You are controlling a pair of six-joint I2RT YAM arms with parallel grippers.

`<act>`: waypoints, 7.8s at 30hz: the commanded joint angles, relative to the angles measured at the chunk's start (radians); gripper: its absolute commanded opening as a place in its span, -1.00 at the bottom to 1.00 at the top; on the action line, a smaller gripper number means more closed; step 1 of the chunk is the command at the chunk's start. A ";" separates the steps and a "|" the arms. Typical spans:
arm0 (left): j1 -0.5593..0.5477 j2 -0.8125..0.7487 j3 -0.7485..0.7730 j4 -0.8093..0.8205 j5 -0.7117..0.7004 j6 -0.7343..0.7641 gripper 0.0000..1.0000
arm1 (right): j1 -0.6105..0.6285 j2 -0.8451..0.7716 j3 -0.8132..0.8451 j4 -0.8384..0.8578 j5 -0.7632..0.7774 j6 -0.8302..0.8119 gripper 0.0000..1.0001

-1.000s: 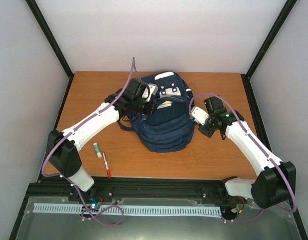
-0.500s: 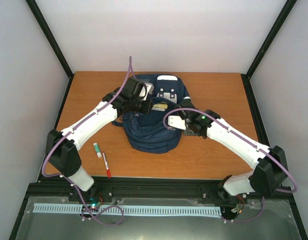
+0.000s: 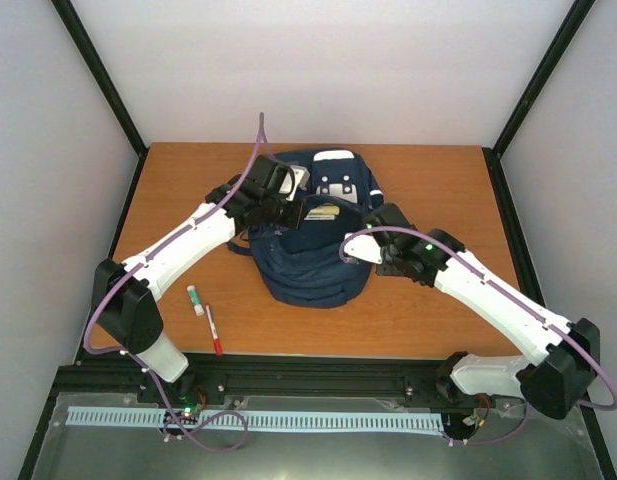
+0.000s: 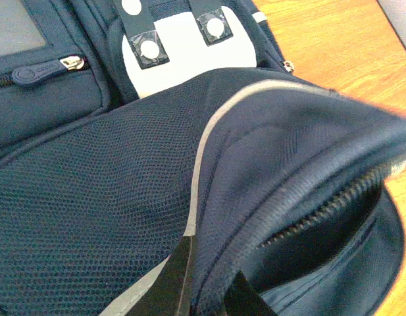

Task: Pack the student bag
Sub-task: Place the stationery in the student bag, then pick up the stationery from the center of the board.

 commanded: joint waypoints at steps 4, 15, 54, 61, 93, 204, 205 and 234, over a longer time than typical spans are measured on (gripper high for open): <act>-0.018 -0.027 0.075 0.078 0.076 -0.039 -0.94 | -0.001 -0.050 0.023 0.057 -0.103 0.015 -0.94; -0.018 -0.038 0.075 0.080 0.084 -0.040 -0.94 | 0.021 0.027 0.103 0.112 -0.178 -0.050 -0.93; -0.018 -0.049 0.078 0.076 0.078 -0.036 -0.94 | 0.073 0.177 0.030 0.431 -0.102 -0.116 -0.51; -0.018 -0.045 0.078 0.075 0.080 -0.037 -0.94 | -0.046 0.102 0.124 0.341 -0.240 0.037 -0.52; -0.018 -0.069 0.083 0.074 0.074 -0.041 -0.71 | -0.126 0.316 0.197 0.467 -0.455 0.224 -0.52; 0.122 -0.399 -0.822 -0.294 -0.136 -0.687 0.66 | -0.163 0.067 -0.090 0.464 -0.630 0.389 -0.86; 0.122 -0.399 -0.825 -0.285 -0.135 -0.692 0.65 | -0.162 0.068 -0.090 0.464 -0.631 0.388 -0.86; 0.120 -0.299 -0.834 -0.126 -0.106 -0.602 -0.37 | -0.163 0.081 -0.094 0.461 -0.626 0.382 -0.86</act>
